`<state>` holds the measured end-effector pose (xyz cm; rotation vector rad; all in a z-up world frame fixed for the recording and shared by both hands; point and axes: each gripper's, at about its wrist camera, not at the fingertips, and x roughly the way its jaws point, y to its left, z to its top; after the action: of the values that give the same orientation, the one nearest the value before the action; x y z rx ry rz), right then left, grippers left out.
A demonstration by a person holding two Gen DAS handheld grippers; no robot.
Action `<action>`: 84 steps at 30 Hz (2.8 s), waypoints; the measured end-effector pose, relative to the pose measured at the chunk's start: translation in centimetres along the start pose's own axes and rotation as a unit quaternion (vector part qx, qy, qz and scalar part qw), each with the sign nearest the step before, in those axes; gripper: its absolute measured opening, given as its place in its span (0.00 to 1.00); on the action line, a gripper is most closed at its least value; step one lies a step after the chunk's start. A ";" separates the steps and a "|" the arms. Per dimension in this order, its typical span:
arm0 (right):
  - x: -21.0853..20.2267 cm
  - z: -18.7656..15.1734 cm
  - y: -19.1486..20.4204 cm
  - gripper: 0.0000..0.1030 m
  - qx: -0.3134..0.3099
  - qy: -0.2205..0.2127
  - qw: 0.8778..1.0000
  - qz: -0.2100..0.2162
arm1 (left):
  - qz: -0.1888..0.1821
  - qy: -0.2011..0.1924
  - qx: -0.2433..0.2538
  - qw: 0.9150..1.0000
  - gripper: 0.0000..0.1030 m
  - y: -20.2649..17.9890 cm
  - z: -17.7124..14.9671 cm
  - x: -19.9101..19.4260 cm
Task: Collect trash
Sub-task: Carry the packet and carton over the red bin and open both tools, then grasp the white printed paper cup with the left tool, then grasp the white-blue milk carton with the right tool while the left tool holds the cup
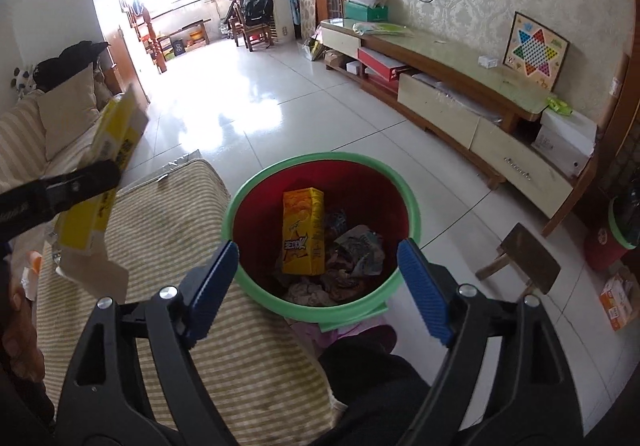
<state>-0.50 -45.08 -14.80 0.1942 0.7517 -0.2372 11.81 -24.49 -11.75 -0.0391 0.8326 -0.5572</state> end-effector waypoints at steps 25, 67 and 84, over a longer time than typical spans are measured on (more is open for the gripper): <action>0.0 -0.4 -0.4 0.80 -0.001 0.003 1.000 -0.017 | 0.097 -0.009 -0.011 0.995 0.84 8.8 -1.9 -1.5; 2.9 -0.4 16.7 0.80 -0.183 0.070 0.971 0.136 | 0.290 0.062 -0.170 0.940 0.38 24.7 -16.0 -11.8; 14.6 1.1 47.8 0.88 -0.496 0.139 0.822 0.242 | 0.279 0.091 -0.276 0.915 0.39 28.0 -23.6 -13.8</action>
<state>23.92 -1.74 -19.88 -0.5907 1.0008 0.6952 0.34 10.44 -25.18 -0.2622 1.1098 0.2309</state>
